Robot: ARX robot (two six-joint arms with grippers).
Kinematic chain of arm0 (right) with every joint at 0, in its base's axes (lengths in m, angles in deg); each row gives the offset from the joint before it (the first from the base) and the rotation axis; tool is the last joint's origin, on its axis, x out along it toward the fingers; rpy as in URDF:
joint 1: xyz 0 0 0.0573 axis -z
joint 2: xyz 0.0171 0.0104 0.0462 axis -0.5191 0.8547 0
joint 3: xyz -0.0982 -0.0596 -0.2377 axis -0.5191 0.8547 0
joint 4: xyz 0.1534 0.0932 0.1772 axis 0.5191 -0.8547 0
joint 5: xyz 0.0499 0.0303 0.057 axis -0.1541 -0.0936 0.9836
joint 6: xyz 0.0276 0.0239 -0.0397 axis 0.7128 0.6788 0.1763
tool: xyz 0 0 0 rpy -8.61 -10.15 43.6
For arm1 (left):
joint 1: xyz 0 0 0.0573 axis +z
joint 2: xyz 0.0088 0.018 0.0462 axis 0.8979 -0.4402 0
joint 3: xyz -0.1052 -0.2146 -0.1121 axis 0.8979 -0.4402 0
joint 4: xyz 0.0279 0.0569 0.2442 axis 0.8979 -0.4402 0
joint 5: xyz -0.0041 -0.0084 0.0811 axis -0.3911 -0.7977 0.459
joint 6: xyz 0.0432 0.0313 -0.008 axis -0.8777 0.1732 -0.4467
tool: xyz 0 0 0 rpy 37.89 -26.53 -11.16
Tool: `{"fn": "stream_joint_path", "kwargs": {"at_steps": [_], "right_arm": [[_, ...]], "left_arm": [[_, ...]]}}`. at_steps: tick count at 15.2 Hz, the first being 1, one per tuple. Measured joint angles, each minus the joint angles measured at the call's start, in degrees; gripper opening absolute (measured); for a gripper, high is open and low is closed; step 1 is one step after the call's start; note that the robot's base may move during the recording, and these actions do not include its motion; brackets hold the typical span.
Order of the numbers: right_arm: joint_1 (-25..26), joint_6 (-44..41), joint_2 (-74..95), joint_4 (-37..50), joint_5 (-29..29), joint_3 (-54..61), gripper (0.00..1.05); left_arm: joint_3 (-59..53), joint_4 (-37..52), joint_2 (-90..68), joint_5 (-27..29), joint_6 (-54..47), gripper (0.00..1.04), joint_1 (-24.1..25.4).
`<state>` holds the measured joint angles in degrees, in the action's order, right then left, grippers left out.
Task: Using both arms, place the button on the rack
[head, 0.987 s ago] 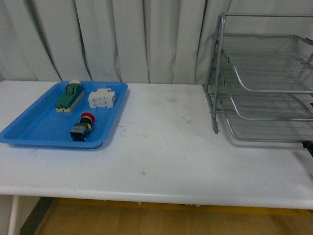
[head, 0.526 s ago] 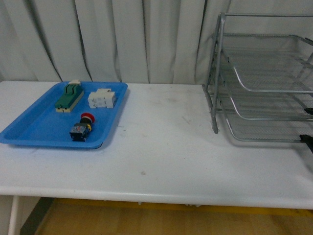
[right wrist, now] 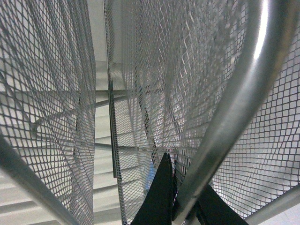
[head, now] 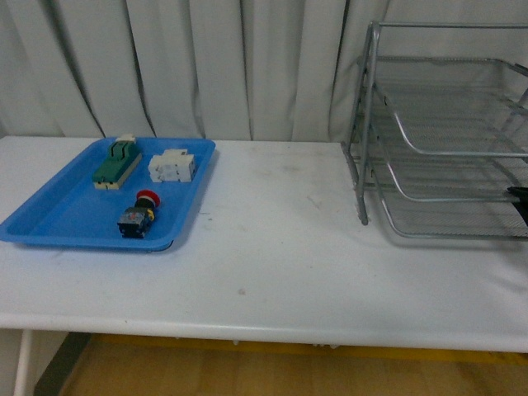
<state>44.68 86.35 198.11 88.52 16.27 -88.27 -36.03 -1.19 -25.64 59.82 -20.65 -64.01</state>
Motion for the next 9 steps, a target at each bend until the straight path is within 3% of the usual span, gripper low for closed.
{"fn": "stream_joint_path", "kwargs": {"at_steps": [4,9], "right_arm": [[0.7,0.2,-0.2,6.3,-0.1,6.0,0.04],[3.6,-1.5,-4.6,8.1,1.6,19.3,0.04]], "left_arm": [[0.0,0.0,0.0,0.0,0.0,0.98,0.0],[0.0,0.0,0.0,0.0,0.0,0.98,0.0]]}}
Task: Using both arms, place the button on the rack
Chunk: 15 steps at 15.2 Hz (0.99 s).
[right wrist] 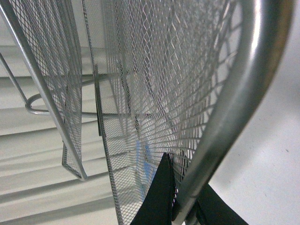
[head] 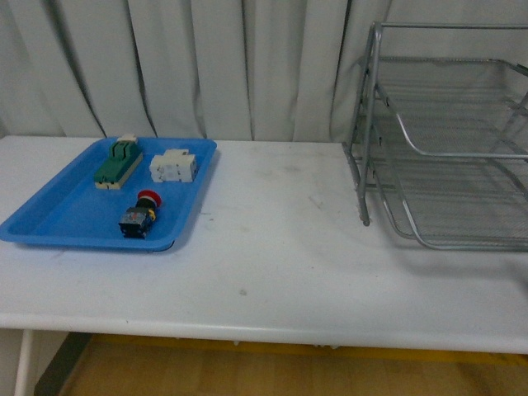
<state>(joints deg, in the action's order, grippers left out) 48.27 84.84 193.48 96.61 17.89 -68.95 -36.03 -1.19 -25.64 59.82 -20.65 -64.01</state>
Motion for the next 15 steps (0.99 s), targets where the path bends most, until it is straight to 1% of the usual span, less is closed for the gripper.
{"fn": "stream_joint_path", "kwargs": {"at_steps": [4,5,6,8,10,11,15], "right_arm": [[3.3,-1.7,-2.0,0.9,3.6,7.6,0.04],[4.0,-3.2,-2.6,0.2,4.4,8.5,0.13],[4.9,-4.7,-3.0,-0.4,4.5,9.6,0.26],[5.6,-5.4,-3.6,-1.4,4.7,10.1,0.49],[6.3,-5.4,-9.1,-2.4,3.9,12.9,0.99],[6.3,-5.4,-10.3,-2.4,3.8,13.4,0.97],[6.4,-5.1,-16.1,-2.4,3.9,17.1,0.98]], "left_arm": [[0.0,0.0,0.0,0.0,0.0,0.98,0.0],[0.0,0.0,0.0,0.0,0.0,0.98,0.0],[0.0,0.0,0.0,0.0,0.0,0.98,0.0],[0.0,0.0,0.0,0.0,0.0,0.98,0.0],[0.0,0.0,0.0,0.0,0.0,0.98,0.0],[0.0,0.0,0.0,0.0,0.0,0.98,0.0],[0.0,0.0,0.0,0.0,0.0,0.98,0.0]]}}
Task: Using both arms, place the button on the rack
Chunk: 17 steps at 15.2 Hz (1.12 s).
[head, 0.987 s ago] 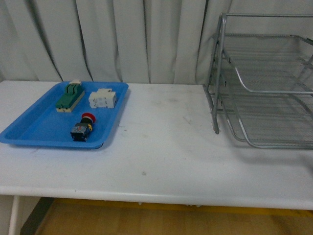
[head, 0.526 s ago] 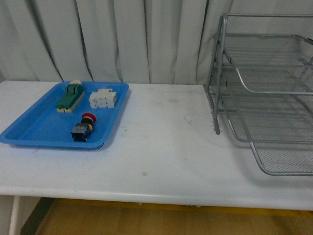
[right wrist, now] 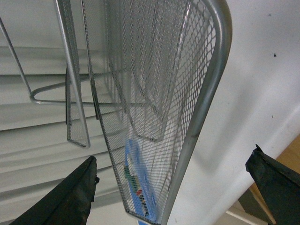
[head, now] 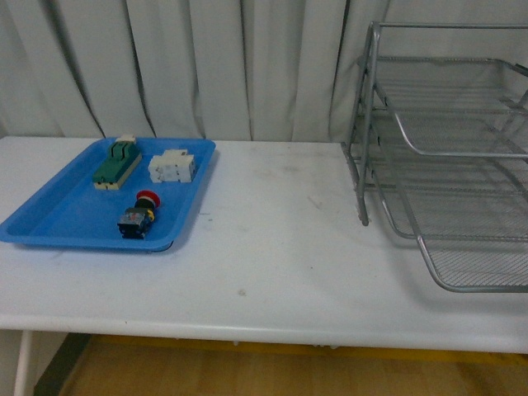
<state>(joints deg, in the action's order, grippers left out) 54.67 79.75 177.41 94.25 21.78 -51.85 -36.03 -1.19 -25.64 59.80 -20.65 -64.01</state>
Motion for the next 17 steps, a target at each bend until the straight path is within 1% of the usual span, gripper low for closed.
{"fn": "stream_joint_path", "kwargs": {"at_steps": [4,5,6,7,8,9,10,12,13,17], "right_arm": [[3.2,0.3,-8.7,0.0,2.6,8.7,0.98],[3.4,-4.2,-12.8,-0.9,0.3,11.3,0.94],[3.0,-15.7,-22.8,-2.4,-5.1,14.9,0.83],[2.4,-29.5,-36.0,-9.0,-7.6,16.1,0.72],[1.6,-44.5,-50.2,-19.9,-9.2,16.2,0.59],[-0.8,-58.0,-63.6,-30.3,-11.0,17.5,0.44],[-4.7,-66.0,-74.1,-38.8,-15.4,17.9,0.30],[-10.0,-70.9,-85.5,-46.2,-19.8,17.9,0.06],[-11.5,-71.9,-88.2,-48.9,-21.6,17.9,0.02],[-16.6,-73.0,-95.8,-56.2,-27.0,17.9,0.02]], "left_arm": [[0.0,0.0,0.0,0.0,0.0,0.98,0.0],[0.0,0.0,0.0,0.0,0.0,0.98,0.0],[0.0,0.0,0.0,0.0,0.0,0.98,0.0],[0.0,0.0,0.0,0.0,0.0,0.98,0.0],[0.0,0.0,0.0,0.0,0.0,0.98,0.0],[0.0,0.0,0.0,0.0,0.0,0.98,0.0],[0.0,0.0,0.0,0.0,0.0,0.98,0.0],[0.0,0.0,0.0,0.0,0.0,0.98,0.0],[0.0,0.0,0.0,0.0,0.0,0.98,0.0],[0.0,0.0,0.0,0.0,0.0,0.98,0.0]]}}
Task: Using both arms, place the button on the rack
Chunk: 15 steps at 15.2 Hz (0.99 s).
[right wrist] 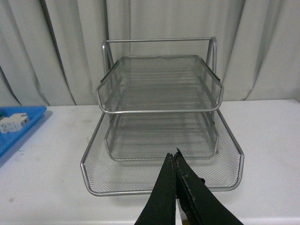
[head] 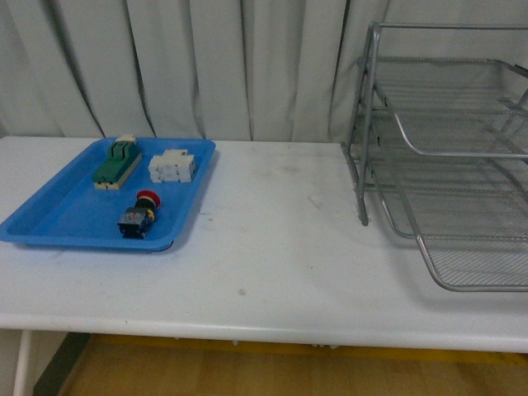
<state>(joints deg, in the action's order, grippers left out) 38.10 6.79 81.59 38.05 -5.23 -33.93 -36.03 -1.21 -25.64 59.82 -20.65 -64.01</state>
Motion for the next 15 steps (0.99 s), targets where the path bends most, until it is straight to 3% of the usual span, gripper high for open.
{"fn": "stream_joint_path", "kwargs": {"at_steps": [1,2,6,7,8,13,14,15], "right_arm": [[-4.9,0.0,-1.9,-2.3,-5.4,0.0,0.02],[-7.3,-0.1,-3.1,-2.9,-5.8,0.0,0.02],[-6.8,-0.2,-7.9,-7.9,-6.9,0.0,0.02],[-6.8,-0.2,-13.1,-16.3,-6.7,0.0,0.02],[-6.8,-0.2,-16.2,-18.0,-6.9,0.0,0.02],[-6.8,-0.2,-17.2,-17.7,-6.9,0.0,0.02],[-6.8,-0.3,-17.2,-17.8,-6.9,0.0,0.03],[-6.8,-0.2,-17.2,-17.8,-6.9,0.0,0.14]], "left_arm": [[0.0,0.0,0.0,0.0,0.0,0.98,0.0],[0.0,0.0,0.0,0.0,0.0,0.98,0.0],[0.0,0.0,0.0,0.0,0.0,0.98,0.0],[0.0,0.0,0.0,0.0,0.0,0.98,0.0],[0.0,0.0,0.0,0.0,0.0,0.98,0.0],[0.0,0.0,0.0,0.0,0.0,0.98,0.0],[0.0,0.1,0.0,0.0,0.0,0.98,0.0],[0.0,0.0,0.0,0.0,0.0,0.98,0.0]]}}
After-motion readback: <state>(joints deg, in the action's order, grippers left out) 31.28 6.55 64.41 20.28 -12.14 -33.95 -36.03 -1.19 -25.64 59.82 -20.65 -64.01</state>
